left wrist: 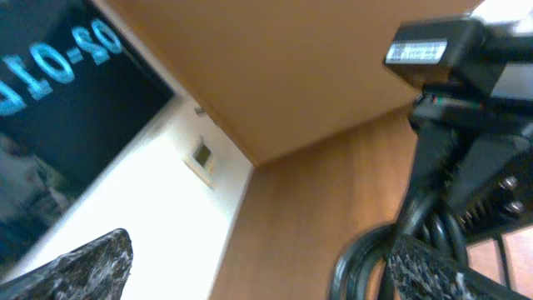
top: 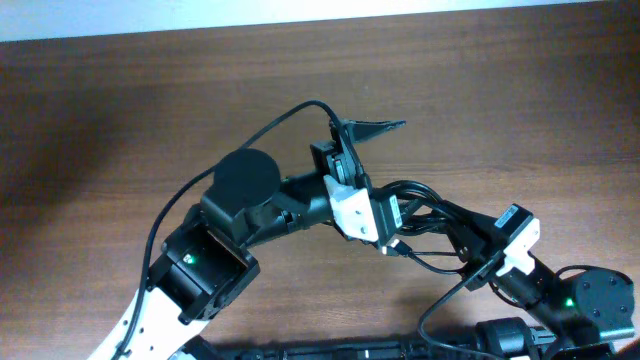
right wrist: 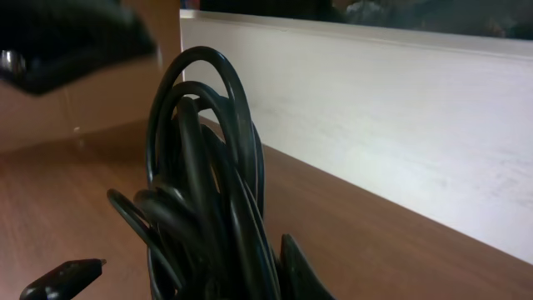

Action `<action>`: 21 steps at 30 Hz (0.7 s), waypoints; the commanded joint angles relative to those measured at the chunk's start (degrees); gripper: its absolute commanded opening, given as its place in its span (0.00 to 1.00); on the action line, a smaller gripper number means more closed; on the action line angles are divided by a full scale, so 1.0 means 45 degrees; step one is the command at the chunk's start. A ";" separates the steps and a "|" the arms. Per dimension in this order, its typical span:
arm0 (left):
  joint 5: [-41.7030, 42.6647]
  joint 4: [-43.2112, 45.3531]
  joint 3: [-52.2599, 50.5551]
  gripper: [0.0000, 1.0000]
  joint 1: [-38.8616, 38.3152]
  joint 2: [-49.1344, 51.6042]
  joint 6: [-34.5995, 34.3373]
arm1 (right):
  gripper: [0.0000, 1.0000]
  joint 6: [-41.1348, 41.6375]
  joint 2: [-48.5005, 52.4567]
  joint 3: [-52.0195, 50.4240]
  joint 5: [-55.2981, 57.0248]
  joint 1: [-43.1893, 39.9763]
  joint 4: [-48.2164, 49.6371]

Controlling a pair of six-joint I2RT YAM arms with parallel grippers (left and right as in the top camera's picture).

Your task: Untangle cables

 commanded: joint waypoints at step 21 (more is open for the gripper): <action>-0.0816 -0.3793 0.0102 0.29 0.0024 -0.0296 -0.6407 | 0.04 0.0831 -0.0083 0.0078 -0.0471 -0.0019 0.1462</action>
